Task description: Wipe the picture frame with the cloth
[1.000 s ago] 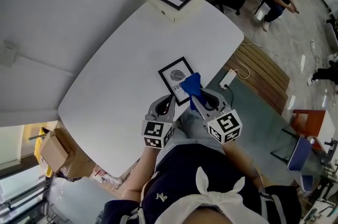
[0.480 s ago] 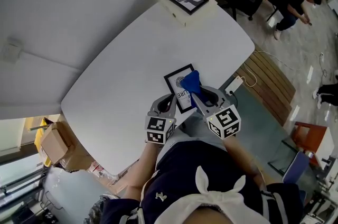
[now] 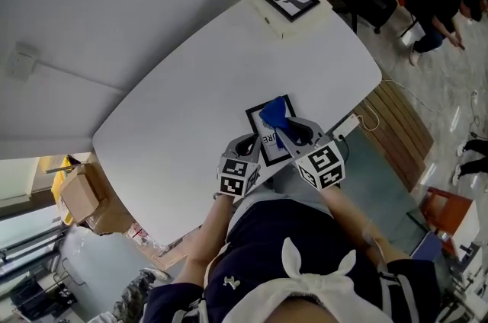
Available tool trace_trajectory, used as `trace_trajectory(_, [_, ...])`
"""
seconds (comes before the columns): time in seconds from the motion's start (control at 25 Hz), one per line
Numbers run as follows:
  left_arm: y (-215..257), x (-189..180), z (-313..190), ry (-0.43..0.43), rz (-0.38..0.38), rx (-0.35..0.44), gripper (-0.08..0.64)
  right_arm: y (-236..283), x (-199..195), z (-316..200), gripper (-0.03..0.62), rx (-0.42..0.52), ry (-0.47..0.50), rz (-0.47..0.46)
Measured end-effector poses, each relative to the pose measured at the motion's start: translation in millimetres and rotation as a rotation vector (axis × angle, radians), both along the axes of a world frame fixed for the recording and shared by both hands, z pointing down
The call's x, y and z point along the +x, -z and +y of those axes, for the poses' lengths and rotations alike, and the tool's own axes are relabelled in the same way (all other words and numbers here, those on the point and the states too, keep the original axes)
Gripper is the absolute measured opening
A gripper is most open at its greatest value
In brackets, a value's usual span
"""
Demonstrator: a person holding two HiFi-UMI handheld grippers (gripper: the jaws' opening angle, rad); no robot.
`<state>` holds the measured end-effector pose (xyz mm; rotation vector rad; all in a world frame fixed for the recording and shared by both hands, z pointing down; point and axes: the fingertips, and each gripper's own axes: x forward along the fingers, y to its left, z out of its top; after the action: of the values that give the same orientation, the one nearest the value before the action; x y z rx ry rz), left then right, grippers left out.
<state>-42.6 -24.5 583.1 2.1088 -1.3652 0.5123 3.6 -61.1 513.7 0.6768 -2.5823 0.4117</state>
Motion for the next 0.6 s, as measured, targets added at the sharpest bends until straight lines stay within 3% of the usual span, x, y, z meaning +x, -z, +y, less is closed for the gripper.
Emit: trace_trajectory(0.6, [-43.6,1.7,-0.4,-0.05,0.008,-0.12,0.005,-52.7,-31.7,-10.0,0.092,-0.069,0.136,0.112])
